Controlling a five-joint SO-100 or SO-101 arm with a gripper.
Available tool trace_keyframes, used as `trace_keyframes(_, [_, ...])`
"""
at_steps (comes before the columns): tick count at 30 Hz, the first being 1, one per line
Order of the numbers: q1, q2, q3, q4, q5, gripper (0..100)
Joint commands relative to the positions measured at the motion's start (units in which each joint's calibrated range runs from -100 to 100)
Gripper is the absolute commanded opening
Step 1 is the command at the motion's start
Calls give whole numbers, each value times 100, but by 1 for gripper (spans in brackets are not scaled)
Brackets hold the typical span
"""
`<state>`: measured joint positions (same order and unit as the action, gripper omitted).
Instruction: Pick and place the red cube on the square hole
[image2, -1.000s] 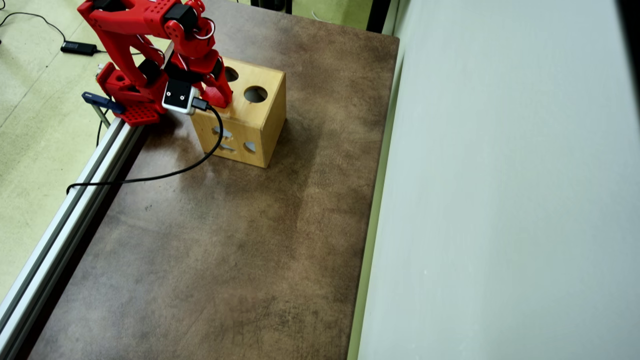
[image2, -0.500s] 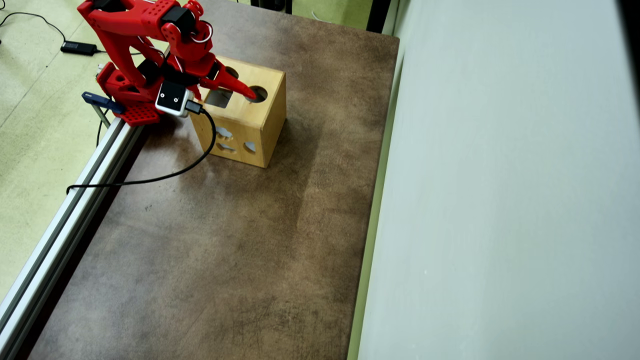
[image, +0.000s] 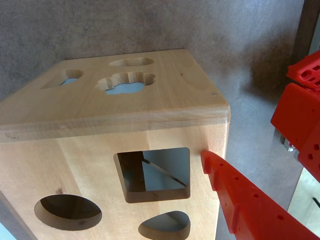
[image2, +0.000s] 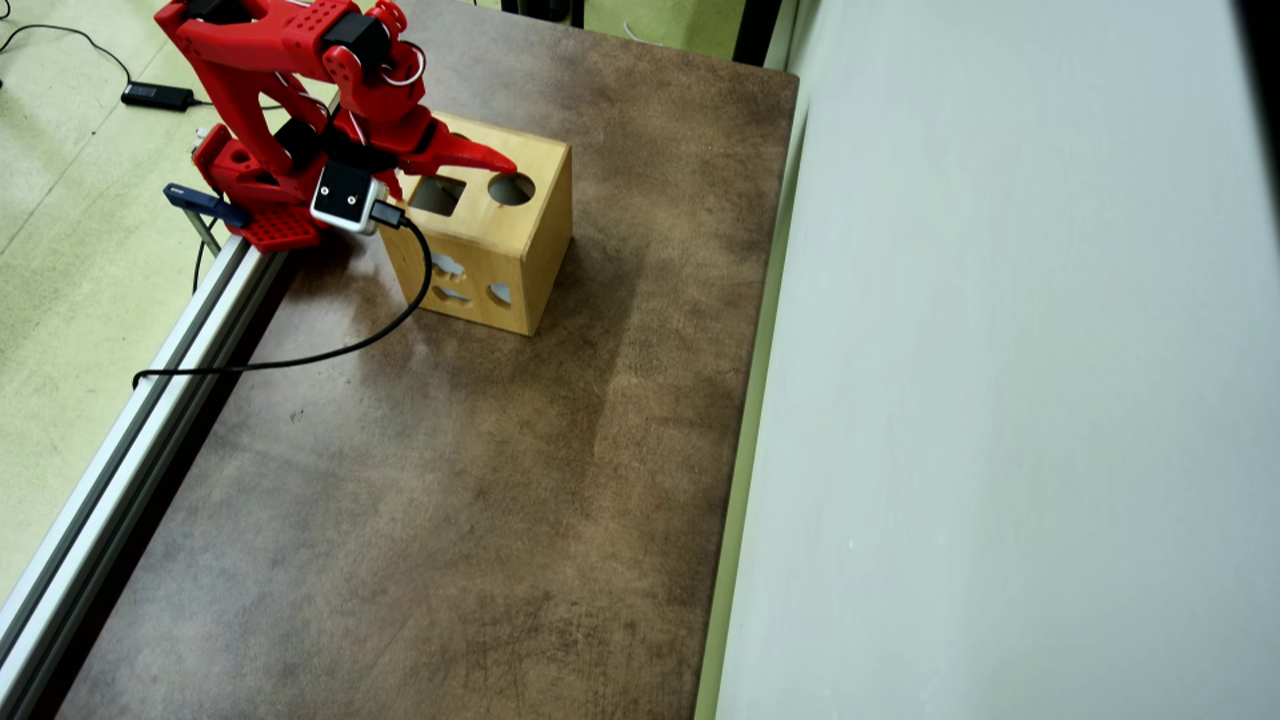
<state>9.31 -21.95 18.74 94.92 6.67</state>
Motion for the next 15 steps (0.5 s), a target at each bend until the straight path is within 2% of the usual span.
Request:
trace_keyframes(1, [-9,-620,-49,2,5,84])
trace_keyframes(15, [-9,-3780,14,-46,5,84])
